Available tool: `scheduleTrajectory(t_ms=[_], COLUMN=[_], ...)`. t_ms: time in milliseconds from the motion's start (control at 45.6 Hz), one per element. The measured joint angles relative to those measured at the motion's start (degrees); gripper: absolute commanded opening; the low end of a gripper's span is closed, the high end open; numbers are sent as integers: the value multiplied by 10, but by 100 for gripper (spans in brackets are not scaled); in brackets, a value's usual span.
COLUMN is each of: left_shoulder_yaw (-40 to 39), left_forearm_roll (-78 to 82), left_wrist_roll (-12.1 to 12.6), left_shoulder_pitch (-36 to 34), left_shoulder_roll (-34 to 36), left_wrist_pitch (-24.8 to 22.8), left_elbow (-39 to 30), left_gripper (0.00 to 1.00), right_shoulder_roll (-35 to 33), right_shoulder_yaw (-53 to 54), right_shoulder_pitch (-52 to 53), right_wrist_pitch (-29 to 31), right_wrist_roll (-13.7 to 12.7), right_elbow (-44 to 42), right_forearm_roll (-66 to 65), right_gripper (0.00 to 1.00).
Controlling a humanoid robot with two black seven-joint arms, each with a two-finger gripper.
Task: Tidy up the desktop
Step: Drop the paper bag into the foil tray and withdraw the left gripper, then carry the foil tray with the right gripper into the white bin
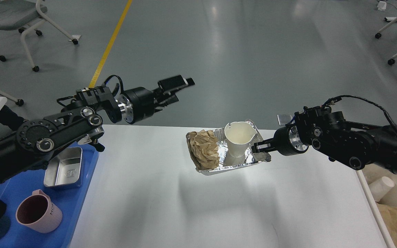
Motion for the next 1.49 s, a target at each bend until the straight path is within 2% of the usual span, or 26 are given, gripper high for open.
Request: scheduleTrajectory(t_ms=[197,417,614,745,987,1184,1447,1469,1491], left_shoulder_yaw=[-167,-357,-458,-481,-492,-502,-502,-502,-502], left_forearm_roll=[-120,-168,-218,-243,-288,-300,-300,-300,-300], left_wrist_roll=[0,0,0,0,-1,-1,0,1,1], left_shoulder_pitch=[99,238,346,390,426,431,433,435,437], left_shoulder_roll=[34,18,-2,-6,-31,-69,-76,-76,-76], left_wrist_pitch=[42,42,30,13,-17,-24,-30,-32,-34], left_elbow=[0,-1,-2,-2,3,18,24,24,25], left_gripper=[96,96,96,96,96,96,96,96,96], right_shoulder_roll=[-46,-116,-213,-281,-390,-422,-426,-425,-424], right_shoulder_yaw=[3,7,7,7,7,5,3,3,3], right_shoulder_pitch=[-12,-25,-38,-54,-94,-150,-221,-226,-232], right_wrist_pitch=[-12,-27,-39,-51,-70,-98,-126,-127,-127], right_wrist_roll=[0,0,0,0,1,1,1,1,1], right_elbow=[6,11,36,55,66,59,19,13,6], right_forearm_roll=[46,109,178,217,293,348,426,435,445], right_gripper=[0,0,0,0,0,0,0,5,21])
